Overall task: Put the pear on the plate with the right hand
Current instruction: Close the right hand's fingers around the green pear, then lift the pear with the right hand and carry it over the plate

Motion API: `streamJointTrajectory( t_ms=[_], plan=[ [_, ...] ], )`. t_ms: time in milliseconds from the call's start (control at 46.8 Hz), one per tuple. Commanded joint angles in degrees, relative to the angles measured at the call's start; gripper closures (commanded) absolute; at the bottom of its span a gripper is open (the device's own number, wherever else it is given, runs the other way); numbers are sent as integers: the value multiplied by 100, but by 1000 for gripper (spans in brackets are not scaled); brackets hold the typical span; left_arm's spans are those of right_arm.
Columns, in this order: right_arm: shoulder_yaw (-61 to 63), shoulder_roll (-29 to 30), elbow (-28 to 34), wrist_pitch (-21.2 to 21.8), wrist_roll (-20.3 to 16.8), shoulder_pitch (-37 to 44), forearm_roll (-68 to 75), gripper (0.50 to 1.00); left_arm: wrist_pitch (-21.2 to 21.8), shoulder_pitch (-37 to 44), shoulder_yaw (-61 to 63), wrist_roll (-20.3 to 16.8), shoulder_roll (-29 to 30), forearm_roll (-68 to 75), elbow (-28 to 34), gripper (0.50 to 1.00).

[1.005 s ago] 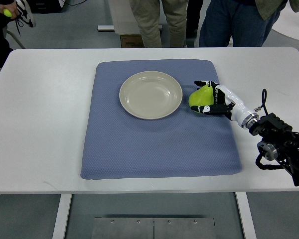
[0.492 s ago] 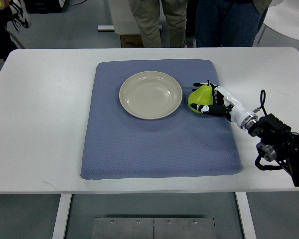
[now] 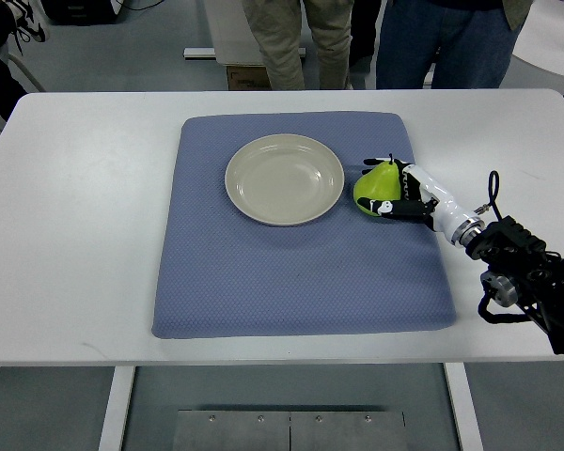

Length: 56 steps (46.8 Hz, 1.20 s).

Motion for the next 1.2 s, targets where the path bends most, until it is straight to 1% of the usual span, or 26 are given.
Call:
streamJointTrajectory(
  t_ms=[0, 43, 128, 321, 385, 406, 428, 449, 471, 513, 535, 556, 578, 706, 1176],
  plan=[
    [-9, 0, 0, -13, -2, -7, 3, 775, 0, 0, 0, 0, 0, 0, 0, 500],
    [-9, 0, 0, -13, -2, -7, 3, 764, 0, 0, 0, 0, 0, 0, 0, 500],
    [-18, 0, -9, -13, -2, -7, -5, 720, 0, 0, 0, 0, 0, 0, 0, 500],
    [-35, 0, 0, -13, -2, -25, -5, 695, 0, 0, 0, 0, 0, 0, 0, 500],
    [-44, 0, 0, -13, -2, -25, -31, 697, 0, 0, 0, 0, 0, 0, 0, 500],
    [-62, 0, 0, -13, -2, -25, -49, 703, 0, 0, 0, 0, 0, 0, 0, 500],
    [-71, 0, 0, -13, -2, -25, -58, 720, 0, 0, 0, 0, 0, 0, 0, 500],
    [-88, 0, 0, -4, -2, -25, -67, 747, 0, 0, 0, 0, 0, 0, 0, 500],
    [-106, 0, 0, -13, -2, -25, -76, 789, 0, 0, 0, 0, 0, 0, 0, 500],
    [-115, 8, -9, -13, -2, -16, -67, 897, 0, 0, 0, 0, 0, 0, 0, 500],
    [-115, 9, 0, -4, -2, 2, -67, 943, 0, 0, 0, 0, 0, 0, 0, 500],
    [-123, 9, 0, -4, -2, 10, -67, 981, 0, 0, 0, 0, 0, 0, 0, 500],
    [-115, 9, 0, -4, -2, 19, -67, 1000, 0, 0, 0, 0, 0, 0, 0, 500],
    [-141, 0, 0, 75, -2, 125, -76, 1000, 0, 0, 0, 0, 0, 0, 0, 500],
    [-194, 0, 9, 84, -2, 784, -76, 1000, 0, 0, 0, 0, 0, 0, 0, 500]
  ],
)
